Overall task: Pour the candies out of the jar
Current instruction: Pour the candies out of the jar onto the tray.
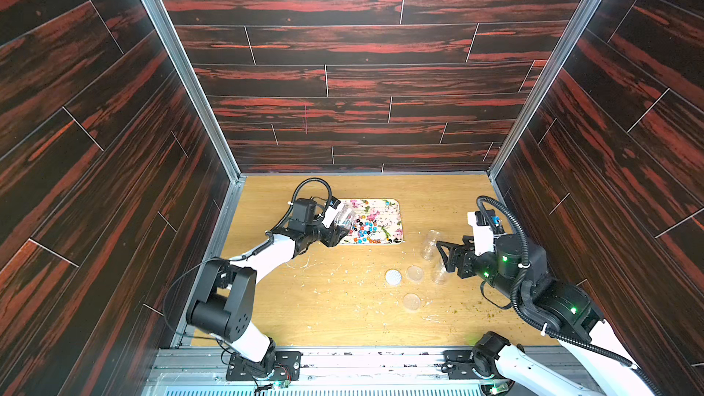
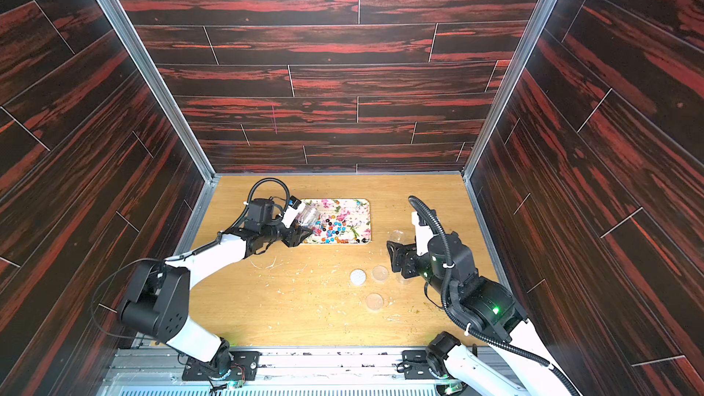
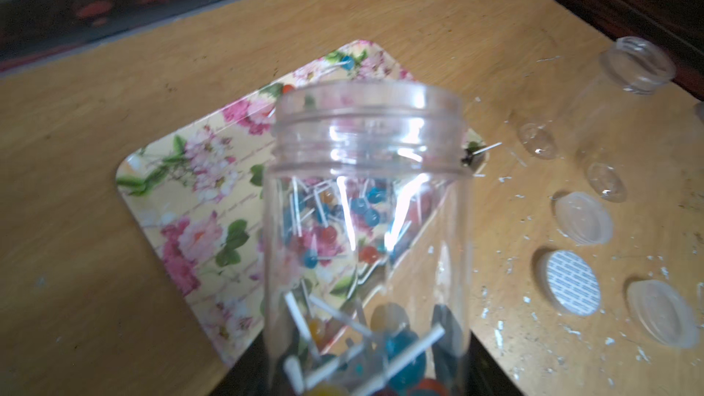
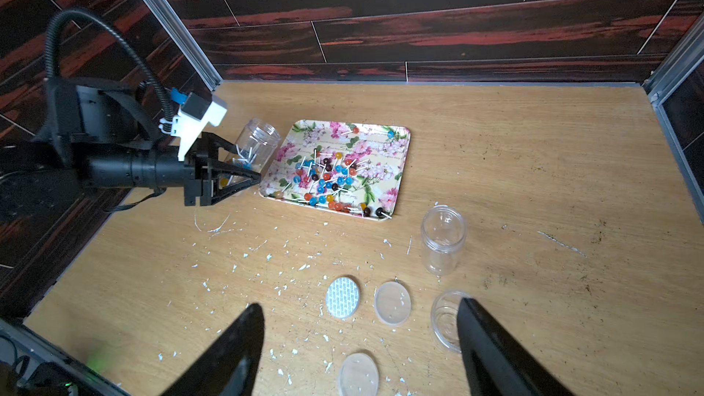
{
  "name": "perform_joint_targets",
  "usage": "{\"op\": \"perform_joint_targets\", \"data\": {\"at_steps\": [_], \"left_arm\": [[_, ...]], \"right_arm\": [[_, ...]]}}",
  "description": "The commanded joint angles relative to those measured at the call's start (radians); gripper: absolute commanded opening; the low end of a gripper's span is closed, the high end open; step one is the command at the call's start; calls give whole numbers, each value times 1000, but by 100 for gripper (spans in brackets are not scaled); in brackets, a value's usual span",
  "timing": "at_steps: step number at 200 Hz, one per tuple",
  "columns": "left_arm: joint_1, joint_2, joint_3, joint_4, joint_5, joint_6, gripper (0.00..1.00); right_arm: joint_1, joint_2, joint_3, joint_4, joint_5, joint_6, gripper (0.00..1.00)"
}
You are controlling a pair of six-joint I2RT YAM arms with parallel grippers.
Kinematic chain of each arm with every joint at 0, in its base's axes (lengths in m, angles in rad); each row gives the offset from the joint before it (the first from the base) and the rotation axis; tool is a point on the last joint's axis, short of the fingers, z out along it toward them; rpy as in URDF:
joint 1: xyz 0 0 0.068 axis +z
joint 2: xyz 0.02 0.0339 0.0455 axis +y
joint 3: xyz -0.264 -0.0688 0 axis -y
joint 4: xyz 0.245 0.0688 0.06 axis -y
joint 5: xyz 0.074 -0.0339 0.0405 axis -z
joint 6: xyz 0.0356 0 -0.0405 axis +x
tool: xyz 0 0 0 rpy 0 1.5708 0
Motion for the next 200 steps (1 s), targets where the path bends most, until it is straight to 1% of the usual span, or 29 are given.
{"op": "perform_joint_targets", "data": {"at_steps": [1, 14, 40, 86, 93, 113, 137, 167, 194, 200], "left_arm": [[33, 40, 23, -10, 59, -19, 55], [51, 66, 28, -4, 103, -35, 55], [57, 103, 31, 0, 114, -46, 55], [58, 124, 42, -9, 75, -79, 55], [58, 151, 47, -20, 68, -86, 55], [58, 159, 63, -57, 60, -97, 55], [58, 151, 72, -82, 25, -124, 55], [55, 152, 121, -177, -24, -153, 54], [38, 135, 140, -231, -99, -139, 55], [34, 105, 151, -254, -115, -132, 55]], "right_arm": [[-1, -13, -24, -3, 6, 16, 82], [-2, -16, -38, 10, -5, 18, 82], [-2, -14, -47, 11, -12, 22, 82], [-2, -16, -26, -11, -5, 16, 82], [-2, -18, -25, -14, -4, 15, 82], [-1, -19, -25, -16, -3, 15, 82], [-1, -22, -27, -17, -5, 17, 82], [-2, -31, -33, -17, -4, 18, 82], [-1, -36, -36, -17, -4, 20, 82], [-1, -36, -39, -17, -4, 20, 82]]}}
